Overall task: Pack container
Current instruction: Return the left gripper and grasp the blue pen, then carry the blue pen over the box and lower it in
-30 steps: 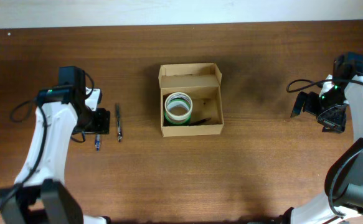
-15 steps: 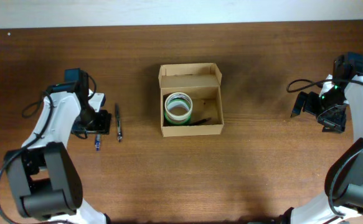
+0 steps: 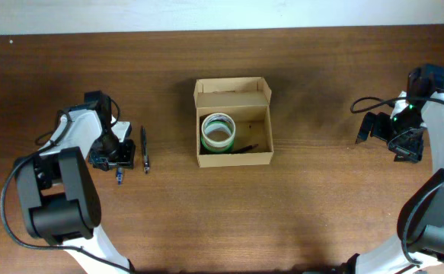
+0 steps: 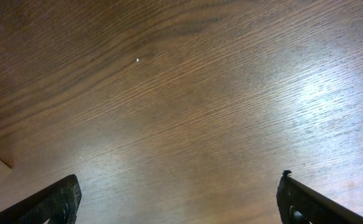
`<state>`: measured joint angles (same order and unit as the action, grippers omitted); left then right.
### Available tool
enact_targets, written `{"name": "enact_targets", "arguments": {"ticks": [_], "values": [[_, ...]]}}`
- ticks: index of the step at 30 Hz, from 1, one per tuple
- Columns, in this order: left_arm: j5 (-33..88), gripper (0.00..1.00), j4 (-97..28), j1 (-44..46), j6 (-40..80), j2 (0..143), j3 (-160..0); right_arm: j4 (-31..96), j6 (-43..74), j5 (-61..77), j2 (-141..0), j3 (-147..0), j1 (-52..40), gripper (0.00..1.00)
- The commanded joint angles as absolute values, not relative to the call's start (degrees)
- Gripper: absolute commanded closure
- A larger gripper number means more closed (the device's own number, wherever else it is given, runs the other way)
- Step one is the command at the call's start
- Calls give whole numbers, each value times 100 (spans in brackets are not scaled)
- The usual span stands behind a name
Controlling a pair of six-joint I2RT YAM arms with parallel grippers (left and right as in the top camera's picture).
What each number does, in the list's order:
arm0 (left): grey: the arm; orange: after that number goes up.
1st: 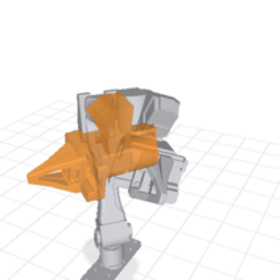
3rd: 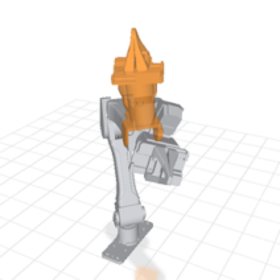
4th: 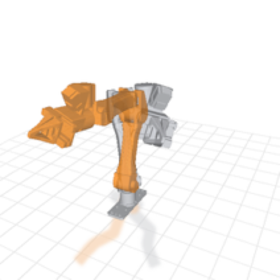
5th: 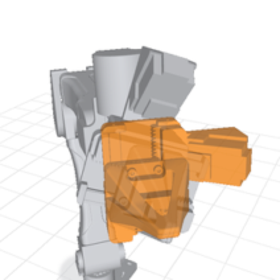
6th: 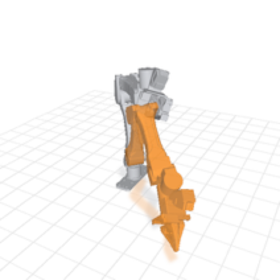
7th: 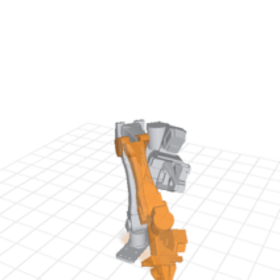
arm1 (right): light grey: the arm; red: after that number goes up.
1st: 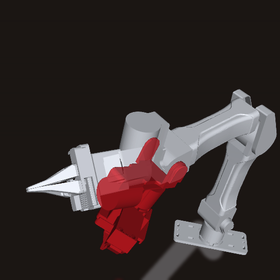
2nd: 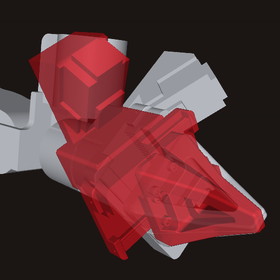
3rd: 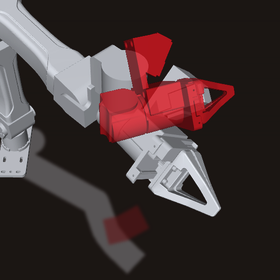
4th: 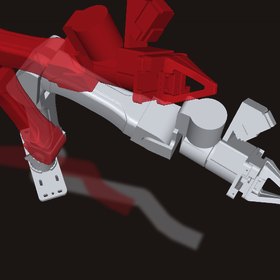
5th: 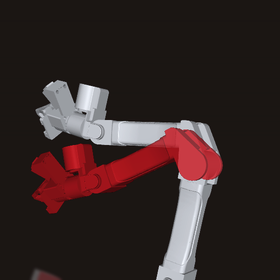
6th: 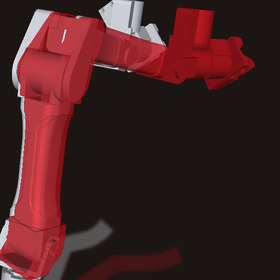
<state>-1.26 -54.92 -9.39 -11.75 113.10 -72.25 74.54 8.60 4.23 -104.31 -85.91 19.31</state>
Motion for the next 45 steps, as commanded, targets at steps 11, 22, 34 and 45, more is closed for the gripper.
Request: {"name": "enact_targets", "arguments": {"ticks": [11,22,34,45], "values": [[128,99,-5629,-956,-1258,11579,-7345,7452,867,473,-10460,-8569,1957,1],[1291,98,-7607,-851,-1959,11314,-10556,7452,867,473,-10457,-8569,1957,1],[1262,98,-8753,1610,-4241,10715,-13089,7452,867,473,-10457,-8569,1957,1],[5,98,-9011,3448,-4984,11515,-12232,7452,867,473,-10457,-8569,1957,1]]}}
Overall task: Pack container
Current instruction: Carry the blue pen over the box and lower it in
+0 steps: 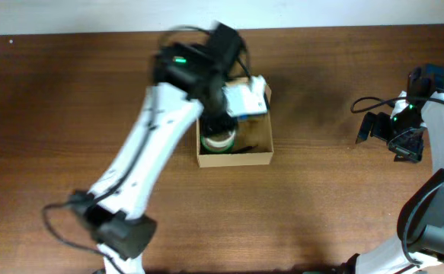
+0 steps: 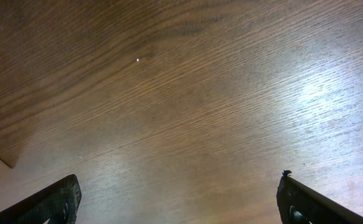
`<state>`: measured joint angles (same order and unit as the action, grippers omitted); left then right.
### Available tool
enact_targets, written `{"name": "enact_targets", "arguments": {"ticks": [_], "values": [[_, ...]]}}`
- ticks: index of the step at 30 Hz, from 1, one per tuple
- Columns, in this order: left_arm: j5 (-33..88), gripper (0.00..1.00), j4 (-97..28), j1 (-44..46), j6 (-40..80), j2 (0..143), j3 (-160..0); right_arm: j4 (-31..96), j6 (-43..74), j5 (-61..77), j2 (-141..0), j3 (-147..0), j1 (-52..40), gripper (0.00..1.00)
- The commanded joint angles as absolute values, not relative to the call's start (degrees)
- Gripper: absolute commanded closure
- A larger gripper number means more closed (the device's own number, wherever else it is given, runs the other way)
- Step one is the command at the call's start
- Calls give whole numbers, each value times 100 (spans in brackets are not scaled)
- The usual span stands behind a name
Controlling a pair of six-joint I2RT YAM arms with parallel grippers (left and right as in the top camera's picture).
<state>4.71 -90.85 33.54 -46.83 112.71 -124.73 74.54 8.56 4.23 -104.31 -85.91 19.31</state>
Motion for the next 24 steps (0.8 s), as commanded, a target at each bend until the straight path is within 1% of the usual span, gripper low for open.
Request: {"name": "enact_targets", "arguments": {"ticks": [1,5,13,24], "values": [[25,99,-8903,3465,-4982,11611,-12130,7452,867,473,-10457,-8569,1957,1],[12,98,-8698,3461,-4982,11933,-11826,7452,867,473,-10457,-8569,1957,1],[40,98,-8702,3461,-4978,12558,-11714,7454,867,473,-10457,-8569,1957,1],[220,99,-8613,3461,-4980,12794,-11703,7452,867,473,-10457,-8569,1957,1]]}}
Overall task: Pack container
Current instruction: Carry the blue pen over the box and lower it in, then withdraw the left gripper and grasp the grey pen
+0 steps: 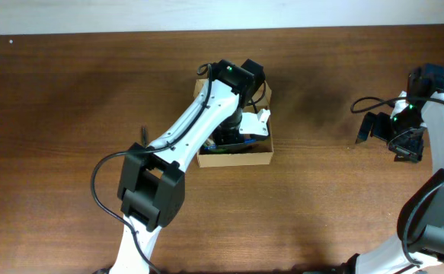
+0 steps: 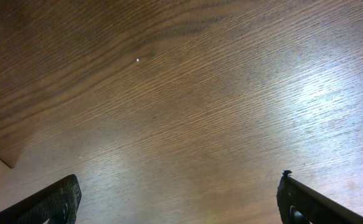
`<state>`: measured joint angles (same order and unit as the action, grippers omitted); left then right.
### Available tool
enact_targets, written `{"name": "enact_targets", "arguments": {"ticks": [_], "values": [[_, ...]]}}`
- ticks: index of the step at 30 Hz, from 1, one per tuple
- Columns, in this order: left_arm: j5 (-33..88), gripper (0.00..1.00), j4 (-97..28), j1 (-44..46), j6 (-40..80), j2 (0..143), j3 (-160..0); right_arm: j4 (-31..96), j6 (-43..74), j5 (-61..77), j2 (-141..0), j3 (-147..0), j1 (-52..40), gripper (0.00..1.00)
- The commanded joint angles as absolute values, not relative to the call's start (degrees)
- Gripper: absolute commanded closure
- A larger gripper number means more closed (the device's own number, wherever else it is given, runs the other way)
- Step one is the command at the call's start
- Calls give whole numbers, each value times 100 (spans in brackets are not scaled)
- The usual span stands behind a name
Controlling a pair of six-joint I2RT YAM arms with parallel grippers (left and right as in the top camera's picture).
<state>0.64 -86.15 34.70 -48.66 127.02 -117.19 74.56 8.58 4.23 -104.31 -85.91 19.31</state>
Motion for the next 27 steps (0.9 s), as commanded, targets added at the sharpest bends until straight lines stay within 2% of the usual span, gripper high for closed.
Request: {"name": "enact_targets", "arguments": {"ticks": [1,4,5,7,8,13,17,20,23,27], "values": [[261,98,-8611,3459,-4980,12796,-11703,7452,867,473,-10457,-8569,1957,1],[283,98,-8608,3459,-4978,12809,-11703,7452,867,473,-10457,-8569,1957,1],[305,93,-8608,3459,-4978,12822,-11703,7452,867,473,-10457,-8569,1957,1],[368,65,-8595,3459,-4915,12835,-11703,7452,867,473,-10457,-8569,1957,1],[366,59,-8582,3459,-4831,12835,-11703,7452,867,473,-10457,-8569,1957,1],[259,54,-8545,3448,-4530,12794,-11703,7452,867,473,-10457,-8569,1957,1],[-266,54,-8370,3404,-3861,12324,-11703,7452,867,473,-10457,-8569,1957,1],[-698,49,-8193,3275,-3380,11555,-11703,7452,867,473,-10457,-8569,1957,1],[-740,49,-8023,3015,-3063,10650,-11703,7452,867,473,-10457,-8569,1957,1],[-740,48,-7710,2250,-2617,9470,-11542,7454,867,473,-10457,-8569,1957,1]]}}
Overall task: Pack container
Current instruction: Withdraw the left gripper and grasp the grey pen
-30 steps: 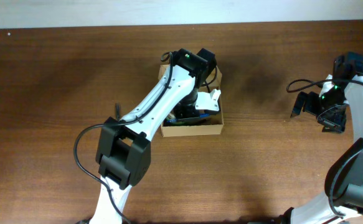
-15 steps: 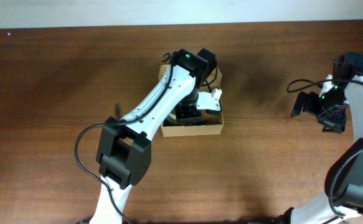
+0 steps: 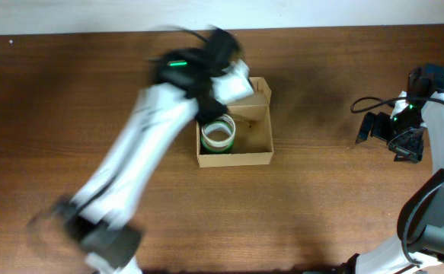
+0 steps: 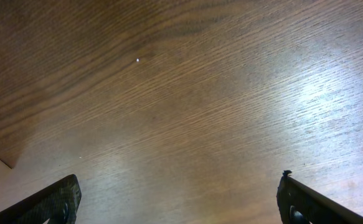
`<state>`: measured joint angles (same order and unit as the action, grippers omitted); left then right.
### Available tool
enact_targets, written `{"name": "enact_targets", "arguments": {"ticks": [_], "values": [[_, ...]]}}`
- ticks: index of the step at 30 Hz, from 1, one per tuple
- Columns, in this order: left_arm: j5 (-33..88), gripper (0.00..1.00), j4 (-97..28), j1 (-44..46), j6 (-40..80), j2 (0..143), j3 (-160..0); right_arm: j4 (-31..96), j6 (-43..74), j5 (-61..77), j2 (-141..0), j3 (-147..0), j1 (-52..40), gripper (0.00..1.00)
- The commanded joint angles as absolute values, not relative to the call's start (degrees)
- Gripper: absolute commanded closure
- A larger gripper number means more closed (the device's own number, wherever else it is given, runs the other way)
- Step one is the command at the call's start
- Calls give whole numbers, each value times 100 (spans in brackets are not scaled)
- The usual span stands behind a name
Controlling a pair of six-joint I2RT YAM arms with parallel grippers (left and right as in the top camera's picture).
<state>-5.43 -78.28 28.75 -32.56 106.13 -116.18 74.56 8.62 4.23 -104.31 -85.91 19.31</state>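
Observation:
The open cardboard box [image 3: 260, 122] stands at the table's middle with a green and white tape roll [image 3: 218, 134] in its left half. My left arm is smeared by motion. Its gripper [image 3: 229, 79] shows as a blur with a whitish patch over the box's back left corner, and the jaws cannot be made out. At the far right my right gripper [image 3: 381, 131] is low over bare wood. In the right wrist view that same gripper [image 4: 178, 190] is open, its fingertips [image 4: 63, 196] wide apart with nothing between them.
Brown wooden table [image 3: 336, 205] all round the box. A pale wall edge runs along the back. The blurred left arm crosses the table's left middle and hides what lies under it. A black cable loops by the right arm.
My left gripper was down inside the box over the tape roll. It is now higher, at the box's back left corner, and the arm is moving fast. The right arm is unchanged.
My left gripper was first on the table at the left, on a small blue item beside a black pen. Then it was over the box, with something white and blue at its jaws. Then it was down inside the box, and now it is out at the back corner.

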Motion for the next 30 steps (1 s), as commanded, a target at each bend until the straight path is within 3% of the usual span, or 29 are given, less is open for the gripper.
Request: {"name": "enact_targets", "arguments": {"ticks": [1,6,10,15,19,30], "values": [[-738,42,-7592,1959,-2449,9220,-11397,7452,867,473,-10457,-8569,1957,1],[-572,40,-7065,427,-1321,8656,-10221,7452,867,473,-10457,-8569,1957,1],[-257,40,-6687,-134,-819,8838,-9000,7452,867,473,-10457,-8569,1957,1],[49,41,-5972,-215,-257,9380,-7822,7452,867,473,-10457,-8569,1957,1],[246,49,-5583,-213,432,9907,-7463,7452,867,473,-10457,-8569,1957,1],[482,51,-5183,-143,497,10842,-7413,7452,867,473,-10457,-8569,1957,1]]}}
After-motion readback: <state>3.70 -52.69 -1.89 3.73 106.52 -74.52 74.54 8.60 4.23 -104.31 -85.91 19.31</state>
